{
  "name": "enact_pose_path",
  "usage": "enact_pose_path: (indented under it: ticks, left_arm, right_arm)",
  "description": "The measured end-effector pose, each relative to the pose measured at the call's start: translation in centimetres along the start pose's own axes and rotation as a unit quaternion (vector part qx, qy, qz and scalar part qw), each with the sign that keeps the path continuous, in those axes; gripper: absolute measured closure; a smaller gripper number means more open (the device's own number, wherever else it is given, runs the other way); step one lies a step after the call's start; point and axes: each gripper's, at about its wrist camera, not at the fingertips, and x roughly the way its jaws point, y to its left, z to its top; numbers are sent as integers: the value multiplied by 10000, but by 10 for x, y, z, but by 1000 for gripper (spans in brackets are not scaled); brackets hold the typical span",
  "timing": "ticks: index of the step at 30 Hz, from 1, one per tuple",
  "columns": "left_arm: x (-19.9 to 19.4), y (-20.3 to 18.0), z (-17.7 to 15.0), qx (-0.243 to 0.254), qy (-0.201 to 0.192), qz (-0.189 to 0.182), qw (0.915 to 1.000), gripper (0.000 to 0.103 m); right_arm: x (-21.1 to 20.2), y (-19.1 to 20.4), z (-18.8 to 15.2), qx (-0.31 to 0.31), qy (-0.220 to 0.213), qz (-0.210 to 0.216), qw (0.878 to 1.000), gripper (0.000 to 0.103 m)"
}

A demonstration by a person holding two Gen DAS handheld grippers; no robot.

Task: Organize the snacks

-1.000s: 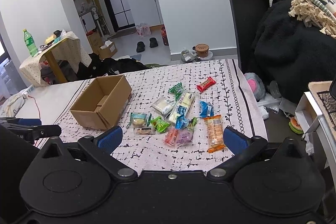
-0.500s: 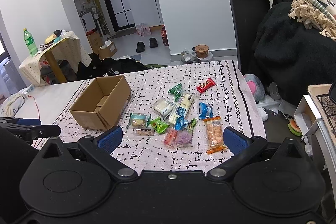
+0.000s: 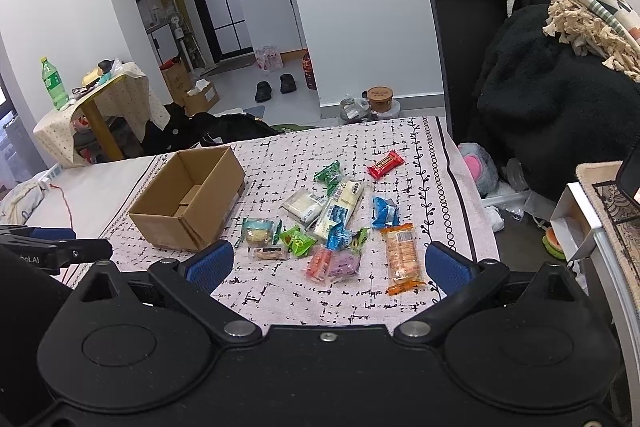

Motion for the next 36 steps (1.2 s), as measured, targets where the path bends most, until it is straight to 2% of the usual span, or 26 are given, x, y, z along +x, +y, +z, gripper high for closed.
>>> enact_pose_path:
  ticks: [11,21,25,36]
  left_arm:
    - [8,-12,2,154,21,-146,9998,3]
    - [30,-19,8,253,125,-277,9992,3]
    - [44,-19,12,240,134,-346,9990,3]
    - [90,-20,27,253,316,-553,9976,3]
  right_arm:
    - [4,-7,-2,184,53,26,9998,0]
    - [22,-21,-1,336,127,-169,9992,0]
    - [31,-19,0,56,76,-262,9996,0]
    - [76,-28,9,-88,409,-344,9985,11]
